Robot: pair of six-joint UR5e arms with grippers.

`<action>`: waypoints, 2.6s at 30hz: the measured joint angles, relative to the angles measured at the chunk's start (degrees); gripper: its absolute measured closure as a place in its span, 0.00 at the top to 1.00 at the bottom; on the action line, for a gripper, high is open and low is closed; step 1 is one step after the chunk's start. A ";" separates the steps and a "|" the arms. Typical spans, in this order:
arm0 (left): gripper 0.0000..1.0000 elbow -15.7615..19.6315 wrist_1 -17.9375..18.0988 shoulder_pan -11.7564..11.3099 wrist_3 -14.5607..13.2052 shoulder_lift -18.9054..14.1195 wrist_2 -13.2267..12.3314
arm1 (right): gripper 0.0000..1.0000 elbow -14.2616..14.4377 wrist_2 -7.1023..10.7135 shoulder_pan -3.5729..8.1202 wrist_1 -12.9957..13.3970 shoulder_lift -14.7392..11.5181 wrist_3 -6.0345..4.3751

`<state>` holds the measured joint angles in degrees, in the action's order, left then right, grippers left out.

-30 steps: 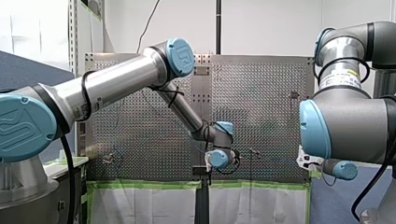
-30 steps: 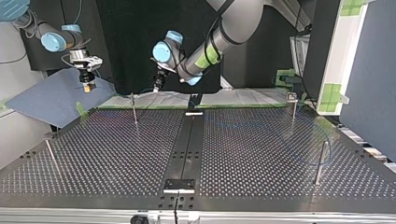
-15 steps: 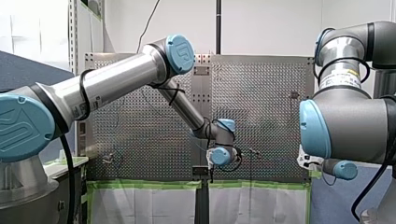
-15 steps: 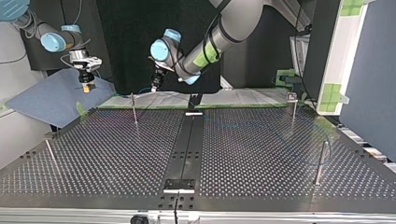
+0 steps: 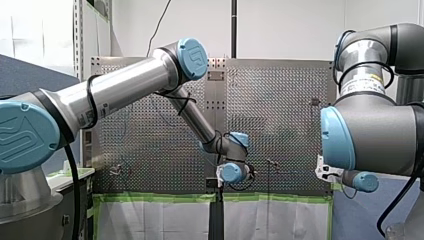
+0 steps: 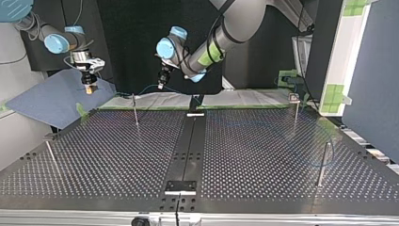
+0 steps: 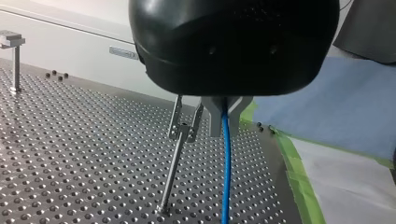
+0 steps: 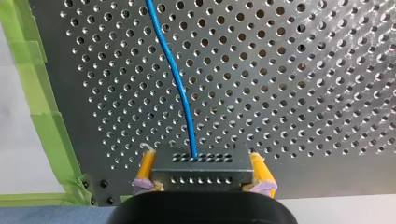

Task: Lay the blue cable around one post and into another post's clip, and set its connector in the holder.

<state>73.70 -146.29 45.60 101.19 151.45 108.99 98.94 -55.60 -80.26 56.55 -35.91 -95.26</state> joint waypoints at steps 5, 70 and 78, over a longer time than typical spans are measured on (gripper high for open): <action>0.00 0.01 -1.29 0.42 -1.20 -0.16 0.43 | 0.00 0.01 -0.02 -0.09 -1.19 0.01 1.37; 0.00 1.96 -2.40 0.27 -1.54 -0.48 -1.06 | 0.00 1.48 -0.20 -0.43 3.56 -0.02 -2.92; 0.00 2.98 -3.58 1.11 -2.72 -0.63 -0.08 | 0.00 1.48 -0.39 0.09 1.36 0.01 -0.53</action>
<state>76.68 -149.87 46.71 98.47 150.82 108.91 100.42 -55.99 -80.17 57.91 -35.90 -95.79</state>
